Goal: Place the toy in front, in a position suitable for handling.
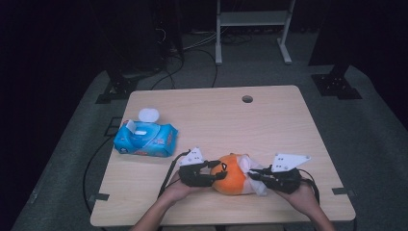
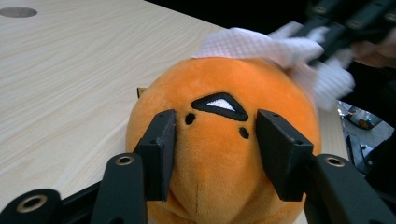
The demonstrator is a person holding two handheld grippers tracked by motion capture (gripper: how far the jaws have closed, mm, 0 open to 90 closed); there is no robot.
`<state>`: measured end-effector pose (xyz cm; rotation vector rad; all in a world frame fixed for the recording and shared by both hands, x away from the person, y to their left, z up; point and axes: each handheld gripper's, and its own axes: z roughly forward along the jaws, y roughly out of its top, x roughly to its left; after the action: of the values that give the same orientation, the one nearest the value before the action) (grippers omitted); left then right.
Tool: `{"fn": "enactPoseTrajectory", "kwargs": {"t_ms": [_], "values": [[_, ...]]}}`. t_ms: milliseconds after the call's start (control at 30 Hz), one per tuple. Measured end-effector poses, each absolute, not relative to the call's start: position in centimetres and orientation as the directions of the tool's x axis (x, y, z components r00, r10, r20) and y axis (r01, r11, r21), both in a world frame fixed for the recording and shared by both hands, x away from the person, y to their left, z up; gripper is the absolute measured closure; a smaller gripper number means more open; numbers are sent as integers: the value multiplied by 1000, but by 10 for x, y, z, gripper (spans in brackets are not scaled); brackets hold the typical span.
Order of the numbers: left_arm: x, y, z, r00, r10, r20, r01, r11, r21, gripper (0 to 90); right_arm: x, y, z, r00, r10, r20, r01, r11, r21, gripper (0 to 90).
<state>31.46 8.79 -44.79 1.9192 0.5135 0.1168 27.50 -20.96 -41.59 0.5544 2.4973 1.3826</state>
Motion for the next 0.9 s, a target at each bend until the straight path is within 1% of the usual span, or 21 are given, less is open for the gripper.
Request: {"fn": "enactPoseTrajectory", "kwargs": {"t_ms": [33,100,167,233,267,300,367,400,467,533,567,633,667,700,733,800,900], "values": [[314,88,-448,901,405,-156,297,-314,902,461,275,-205,-416,-903,429,-38,202,499,843,843],[314,89,-448,898,409,-161,302,-309,902,466,277,-206,-418,-902,432,-25,214,496,842,844],[315,90,-447,896,410,-169,309,-303,902,476,282,-213,-419,-886,462,-24,239,500,832,845],[315,89,-447,893,413,-180,319,-298,900,479,285,-220,-420,-872,489,0,269,480,835,847],[315,87,-447,892,414,-182,321,-296,900,478,285,-222,-418,-868,496,-7,266,478,837,847],[315,86,-446,891,416,-181,321,-296,899,476,283,-222,-416,-870,493,-10,258,472,843,847],[315,84,-445,891,417,-178,316,-291,903,472,279,-216,-410,-892,451,21,237,427,873,846],[314,82,-445,890,418,-179,318,-289,903,471,276,-209,-408,-905,424,18,214,418,883,846],[314,80,-445,890,420,-177,315,-287,905,472,274,-197,-408,-918,397,-3,189,444,876,845],[314,80,-445,889,416,-193,327,-280,902,470,277,-191,-413,-919,395,0,201,467,861,846],[313,81,-443,887,412,-209,340,-275,899,464,280,-191,-418,-915,404,14,222,473,853,846],[312,81,-439,885,407,-228,356,-272,894,419,284,-193,-423,-911,410,41,247,465,850,848],[311,82,-436,888,400,-228,354,-276,894,387,284,-195,-423,-910,413,48,253,458,852,848],[311,83,-435,893,395,-217,343,-284,895,386,283,-195,-422,-907,419,44,254,460,851,848],[310,83,-435,896,394,-207,336,-296,894,398,283,-196,-422,-907,419,39,250,462,851,847],[310,82,-439,898,390,-204,334,-302,893,455,283,-199,-422,-904,425,41,256,463,848,847],[310,81,-440,894,403,-195,328,-293,898,505,284,-206,-417,-886,462,34,275,465,842,850]]}}
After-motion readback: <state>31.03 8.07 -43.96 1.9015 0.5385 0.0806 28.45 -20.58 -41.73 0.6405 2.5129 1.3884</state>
